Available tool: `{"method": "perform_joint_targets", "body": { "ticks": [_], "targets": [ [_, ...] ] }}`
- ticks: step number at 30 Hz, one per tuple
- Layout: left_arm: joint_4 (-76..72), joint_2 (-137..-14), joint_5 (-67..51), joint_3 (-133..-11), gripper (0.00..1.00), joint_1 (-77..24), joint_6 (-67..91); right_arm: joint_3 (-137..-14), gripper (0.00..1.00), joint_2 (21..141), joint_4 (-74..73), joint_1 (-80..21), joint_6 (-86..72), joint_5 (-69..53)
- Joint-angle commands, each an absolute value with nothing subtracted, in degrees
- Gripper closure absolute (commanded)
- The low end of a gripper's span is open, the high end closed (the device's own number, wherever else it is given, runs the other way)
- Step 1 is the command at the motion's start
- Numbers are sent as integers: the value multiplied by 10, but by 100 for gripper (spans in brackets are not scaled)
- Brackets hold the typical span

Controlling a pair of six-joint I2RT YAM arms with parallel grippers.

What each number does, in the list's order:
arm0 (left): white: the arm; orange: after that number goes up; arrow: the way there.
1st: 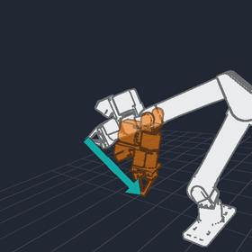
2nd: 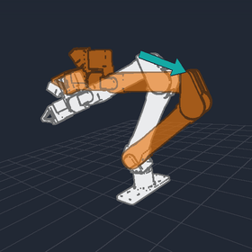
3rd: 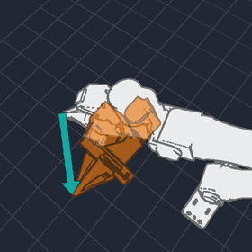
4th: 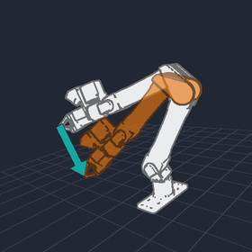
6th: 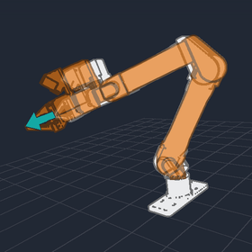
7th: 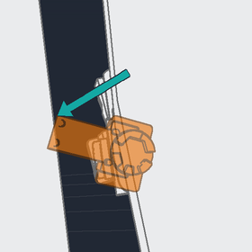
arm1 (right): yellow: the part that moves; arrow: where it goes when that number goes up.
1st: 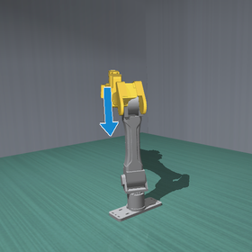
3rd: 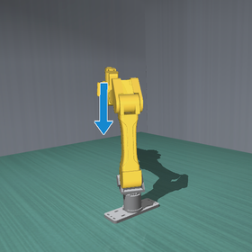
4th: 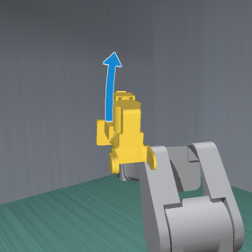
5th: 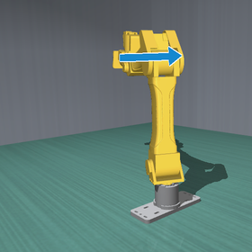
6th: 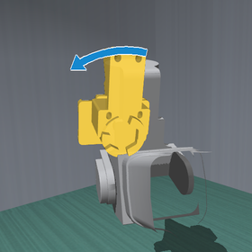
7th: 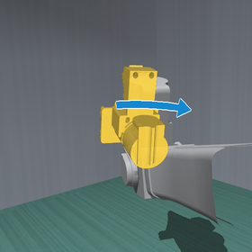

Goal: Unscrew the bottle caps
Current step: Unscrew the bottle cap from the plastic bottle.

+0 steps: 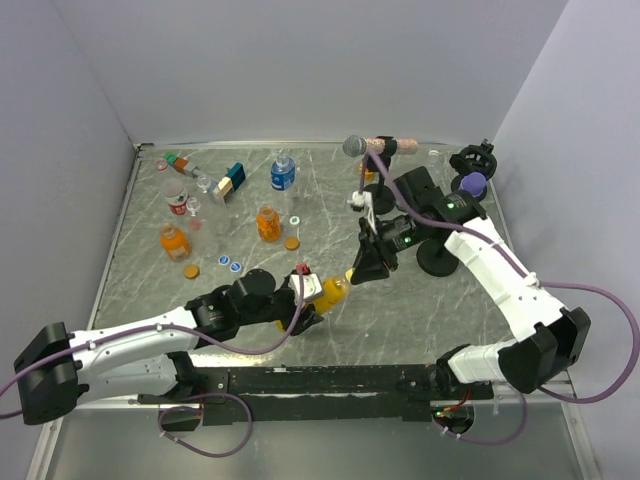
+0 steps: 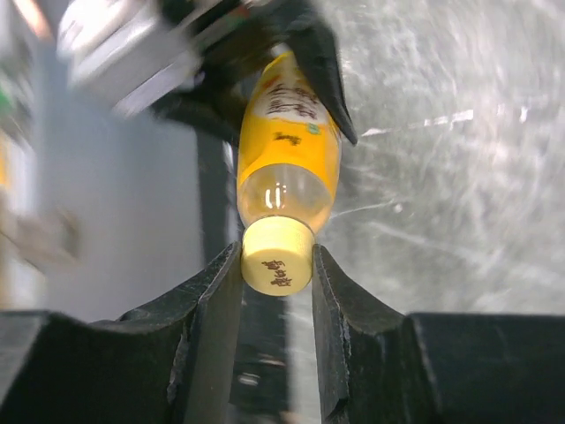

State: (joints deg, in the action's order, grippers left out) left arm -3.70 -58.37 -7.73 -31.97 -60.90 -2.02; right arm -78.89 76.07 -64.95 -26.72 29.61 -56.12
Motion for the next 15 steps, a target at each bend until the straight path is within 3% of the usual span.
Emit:
{"method": "perform_joint_targets", "body": {
  "ticks": [1,7,12,15],
  "targets": [
    [-121,-561,-272,-333,75,-569,-13,-820,99,736,-729,-322,588,-594],
    [-99,-549,-333,-333,75,-535,-40,-816,96,705,-715,-342,745,-555],
    [-88,-544,-324,-337,75,-523,-57,-810,93,692,-662,-359,711,-513],
    [-82,-552,-302,-338,75,-523,-61,-794,86,680,-623,-359,665,-506]
  ]
}}
